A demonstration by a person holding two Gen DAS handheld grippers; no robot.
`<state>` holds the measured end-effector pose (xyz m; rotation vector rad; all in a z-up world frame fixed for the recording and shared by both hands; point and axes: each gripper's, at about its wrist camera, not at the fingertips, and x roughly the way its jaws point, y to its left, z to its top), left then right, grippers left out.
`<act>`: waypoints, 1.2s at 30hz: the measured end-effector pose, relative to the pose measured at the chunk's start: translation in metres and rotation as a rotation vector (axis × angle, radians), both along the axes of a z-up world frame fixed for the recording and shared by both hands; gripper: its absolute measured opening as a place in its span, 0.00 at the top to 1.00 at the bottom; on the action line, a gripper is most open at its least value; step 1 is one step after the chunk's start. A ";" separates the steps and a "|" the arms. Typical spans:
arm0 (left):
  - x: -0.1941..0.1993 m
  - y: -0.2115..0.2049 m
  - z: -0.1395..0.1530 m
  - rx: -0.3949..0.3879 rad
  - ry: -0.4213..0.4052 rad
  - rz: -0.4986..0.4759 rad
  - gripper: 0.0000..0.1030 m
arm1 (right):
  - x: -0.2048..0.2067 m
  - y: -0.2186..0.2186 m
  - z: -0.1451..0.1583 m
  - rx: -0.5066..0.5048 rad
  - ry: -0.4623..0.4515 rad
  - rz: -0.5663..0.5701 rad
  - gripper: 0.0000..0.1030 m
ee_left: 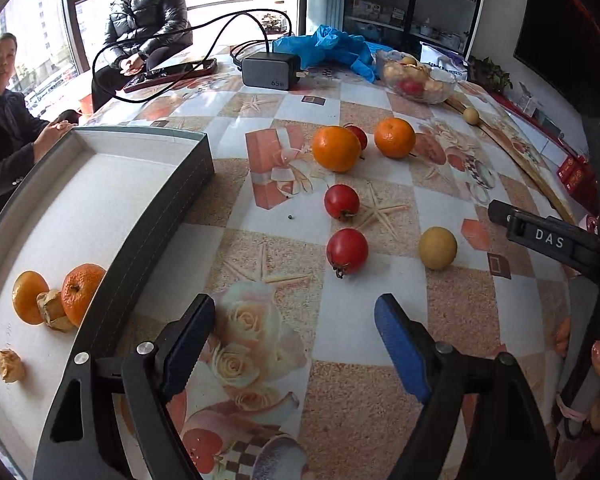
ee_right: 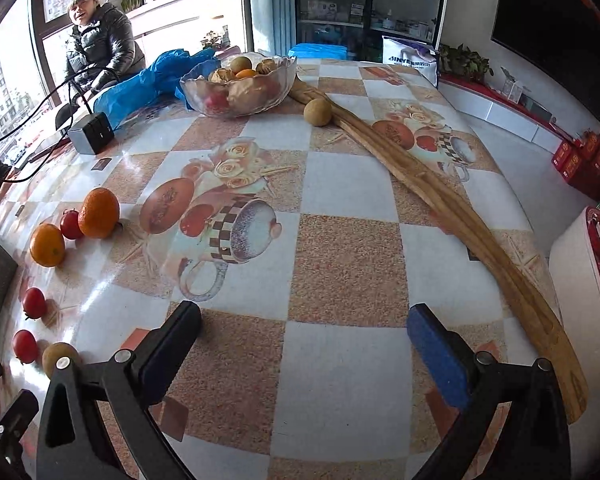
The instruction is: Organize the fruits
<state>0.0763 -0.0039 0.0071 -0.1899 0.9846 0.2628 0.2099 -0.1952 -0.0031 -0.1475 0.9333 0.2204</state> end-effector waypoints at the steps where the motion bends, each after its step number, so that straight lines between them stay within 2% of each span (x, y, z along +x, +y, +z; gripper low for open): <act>1: 0.000 0.000 0.001 -0.005 -0.006 -0.009 0.18 | 0.000 0.000 0.000 0.001 0.000 0.000 0.00; 9: 0.006 0.009 -0.002 -0.011 -0.039 -0.016 0.18 | 0.000 0.000 0.000 0.001 0.000 0.000 0.00; 13: 0.009 0.004 -0.006 0.063 -0.039 0.009 0.17 | 0.000 0.000 0.001 0.001 0.000 0.000 0.00; 17: 0.014 0.001 -0.006 0.084 -0.038 0.019 0.16 | 0.000 0.000 0.001 0.001 0.000 0.000 0.00; 18: 0.017 0.003 -0.006 0.079 -0.037 0.022 0.14 | 0.000 0.000 0.001 0.001 0.000 0.000 0.00; 21: 0.025 0.015 -0.011 0.047 -0.011 0.054 0.00 | 0.000 0.000 0.001 0.000 0.000 0.000 0.00; 31: 0.073 0.013 -0.012 0.044 -0.022 -0.007 0.00 | 0.000 0.000 0.001 0.003 0.001 -0.006 0.00; 36: 0.075 0.012 -0.012 0.046 -0.022 -0.005 0.00 | 0.000 0.000 0.000 0.003 0.000 -0.012 0.00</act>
